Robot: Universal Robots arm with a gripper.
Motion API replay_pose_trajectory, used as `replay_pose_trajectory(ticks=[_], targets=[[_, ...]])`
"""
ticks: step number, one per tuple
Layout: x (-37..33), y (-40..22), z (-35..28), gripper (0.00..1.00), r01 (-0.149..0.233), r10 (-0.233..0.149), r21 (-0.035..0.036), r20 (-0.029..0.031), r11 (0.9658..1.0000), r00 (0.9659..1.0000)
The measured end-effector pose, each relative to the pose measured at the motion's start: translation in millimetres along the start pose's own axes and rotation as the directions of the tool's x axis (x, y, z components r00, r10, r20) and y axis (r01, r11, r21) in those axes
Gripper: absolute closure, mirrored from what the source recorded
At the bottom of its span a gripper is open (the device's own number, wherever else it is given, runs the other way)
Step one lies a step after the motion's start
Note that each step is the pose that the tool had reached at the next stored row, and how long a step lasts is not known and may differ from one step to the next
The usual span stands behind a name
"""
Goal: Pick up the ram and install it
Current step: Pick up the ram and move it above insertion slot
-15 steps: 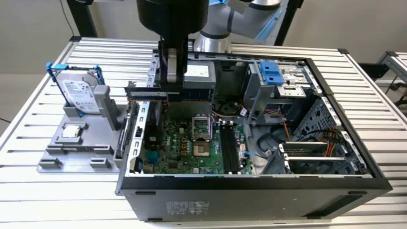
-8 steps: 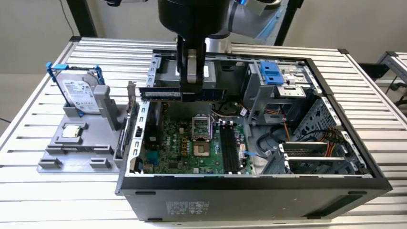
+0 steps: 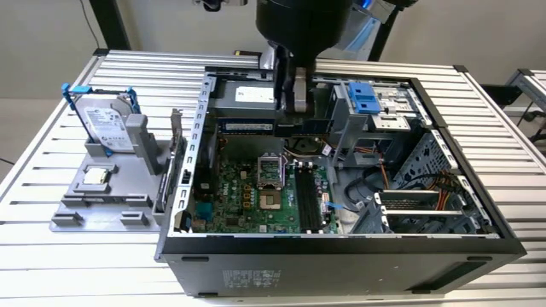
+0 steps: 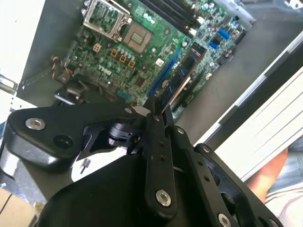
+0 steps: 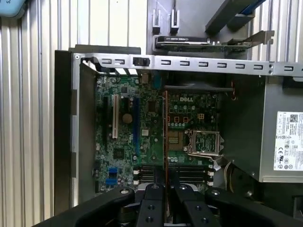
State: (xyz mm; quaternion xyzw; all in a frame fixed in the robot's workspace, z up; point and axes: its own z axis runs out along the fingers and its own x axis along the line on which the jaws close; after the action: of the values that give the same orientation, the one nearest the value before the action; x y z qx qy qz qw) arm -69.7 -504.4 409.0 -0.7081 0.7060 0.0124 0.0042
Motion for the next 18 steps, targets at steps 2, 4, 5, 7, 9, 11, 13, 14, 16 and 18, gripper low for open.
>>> replay_pose_trajectory(ticks=[2, 4, 5, 7, 9, 11, 13, 14, 16, 18], targets=[[0.0, -7.9, -0.1, 1.00, 0.000, 0.000, 0.0000, -0.0001, 1.0000, 1.0000], [0.0, -16.3, -0.1, 1.00, 0.000, 0.000, 0.0001, 0.0001, 1.0000, 1.0000], [0.1, -20.9, -0.2, 1.00, 0.000, 0.000, 0.0001, 0.0001, 1.0000, 1.0000], [0.1, -30.0, -0.3, 1.00, 0.000, 0.000, 0.0000, 0.0000, 1.0000, 1.0000], [0.1, -38.7, -0.4, 1.00, 0.000, 0.000, 0.0000, 0.0000, 1.0000, 1.0000], [0.2, -47.6, -0.6, 1.00, 0.000, 0.000, 0.0000, 0.0000, 1.0000, 1.0000], [0.2, -56.8, -0.7, 1.00, 0.000, 0.000, 0.0000, 0.0000, 1.0000, 1.0000], [0.2, -61.8, -0.7, 1.00, 0.000, 0.000, 0.0000, 0.0000, 1.0000, 1.0000], [0.2, -69.7, -0.8, 1.00, 0.000, 0.000, 0.0000, 0.0000, 1.0000, 1.0000], [0.0, -76.2, -0.9, 1.00, 0.000, 0.000, 0.0000, 0.0000, 1.0000, 1.0000]])
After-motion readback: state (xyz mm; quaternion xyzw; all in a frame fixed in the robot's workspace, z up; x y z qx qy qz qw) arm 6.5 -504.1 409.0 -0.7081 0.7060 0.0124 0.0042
